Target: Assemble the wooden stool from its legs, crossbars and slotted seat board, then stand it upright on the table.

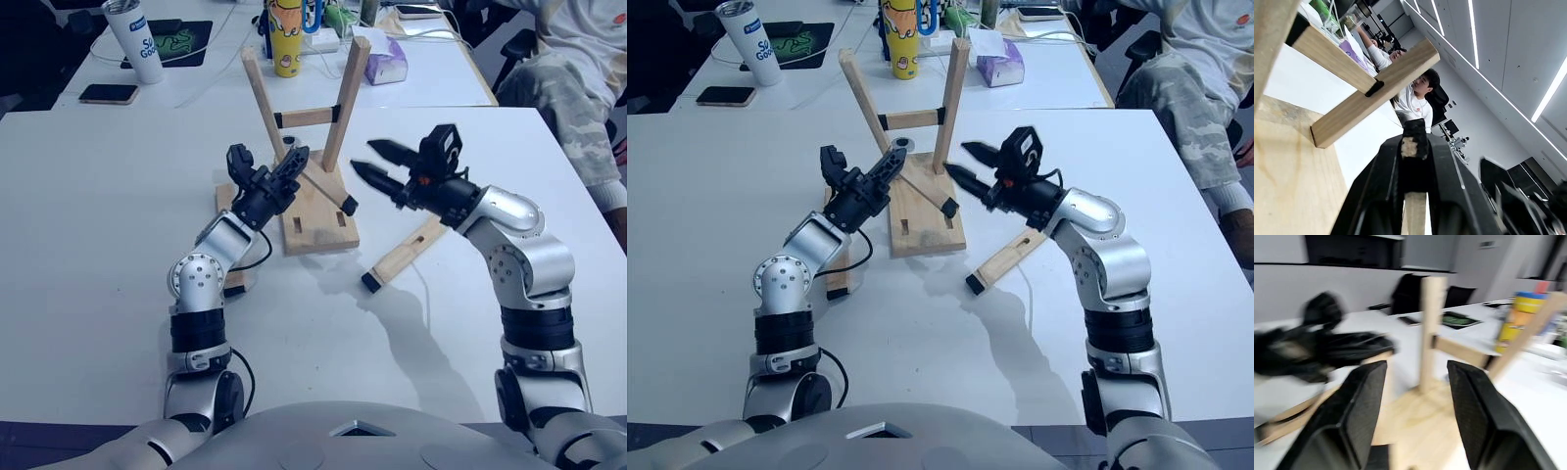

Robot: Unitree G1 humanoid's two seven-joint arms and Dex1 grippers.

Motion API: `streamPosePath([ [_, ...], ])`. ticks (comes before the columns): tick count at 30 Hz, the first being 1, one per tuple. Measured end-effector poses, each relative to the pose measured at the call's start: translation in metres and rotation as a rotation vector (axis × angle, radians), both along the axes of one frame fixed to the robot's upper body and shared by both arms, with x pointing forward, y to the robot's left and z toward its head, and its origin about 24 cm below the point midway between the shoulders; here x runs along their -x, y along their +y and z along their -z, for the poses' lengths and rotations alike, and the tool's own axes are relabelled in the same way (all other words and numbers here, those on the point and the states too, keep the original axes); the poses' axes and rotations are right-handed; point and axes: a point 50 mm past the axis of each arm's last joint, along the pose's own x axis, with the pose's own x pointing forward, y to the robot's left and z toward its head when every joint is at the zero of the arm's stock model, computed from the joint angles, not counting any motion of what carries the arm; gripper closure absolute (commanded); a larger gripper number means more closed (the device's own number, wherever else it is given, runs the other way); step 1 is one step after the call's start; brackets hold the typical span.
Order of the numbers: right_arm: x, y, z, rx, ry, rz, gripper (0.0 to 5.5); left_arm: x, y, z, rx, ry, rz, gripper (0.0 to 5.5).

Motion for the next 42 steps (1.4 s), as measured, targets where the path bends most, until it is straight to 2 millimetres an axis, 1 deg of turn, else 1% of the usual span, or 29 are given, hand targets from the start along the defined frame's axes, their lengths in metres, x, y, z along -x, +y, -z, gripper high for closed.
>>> streamPosePath([
  [3,-0.014,-0.014,0.004,-0.011,-0.004,0.194,4.13,-0.004,0.013,-0.002,-0.027,-0.018,-0.095,5.06],
  [5,-0.02,-0.025,0.012,-0.025,0.016,0.332,4.45,-0.007,0.023,-0.003,-0.095,-0.048,-0.18,5.06],
  [8,-0.023,-0.039,0.025,-0.007,0.017,0.491,4.93,-0.01,0.044,-0.006,-0.19,-0.086,-0.306,5.06],
  [9,-0.022,-0.042,0.029,0.001,0.015,0.521,5.02,-0.01,0.051,-0.007,-0.214,-0.095,-0.349,5.06],
  [10,-0.021,-0.043,0.032,0.009,0.013,0.539,5.23,-0.01,0.056,-0.008,-0.23,-0.1,-0.378,5.06],
  [12,-0.018,-0.042,0.038,0.008,0.005,0.577,5.5,-0.011,0.067,-0.01,-0.269,-0.107,-0.448,5.06],
  [14,-0.016,-0.043,0.043,0.018,0.001,0.6,5.5,-0.01,0.072,-0.011,-0.282,-0.113,-0.48,5.06],
  [17,-0.009,-0.038,0.051,0.04,-0.032,0.628,5.5,-0.01,0.08,-0.011,-0.313,-0.115,-0.512,5.06],
  [19,-0.003,-0.03,0.061,0.063,-0.052,0.629,5.5,-0.009,0.086,-0.011,-0.336,-0.104,-0.543,5.06],
  [21,0.004,-0.018,0.075,0.085,-0.063,0.639,5.5,-0.007,0.092,-0.013,-0.376,-0.1,-0.563,5.06],
  [25,0.009,0.001,0.088,0.056,-0.07,0.698,5.5,-0.008,0.098,-0.01,-0.435,-0.065,-0.539,5.06],
  [29,0.018,0.015,0.103,0.065,-0.076,0.756,5.5,-0.011,0.103,-0.015,-0.452,-0.031,-0.491,5.06],
  [33,0.018,0.018,0.105,0.1,-0.129,0.804,5.5,-0.004,0.108,-0.023,-0.449,0.006,-0.505,5.06],
  [35,0.016,0.02,0.105,0.101,-0.144,0.824,5.5,0.006,0.111,-0.03,-0.439,0.01,-0.514,5.06],
  [37,0.015,0.022,0.105,0.094,-0.155,0.831,5.5,0.014,0.114,-0.028,-0.434,0.061,-0.51,5.06],
  [39,0.014,0.025,0.106,0.093,-0.157,0.824,5.5,0.021,0.118,-0.02,-0.422,0.128,-0.499,5.06],
  [42,0.016,0.028,0.109,0.114,-0.162,0.806,5.5,0.03,0.131,-0.011,-0.42,0.218,-0.543,5.06],
])
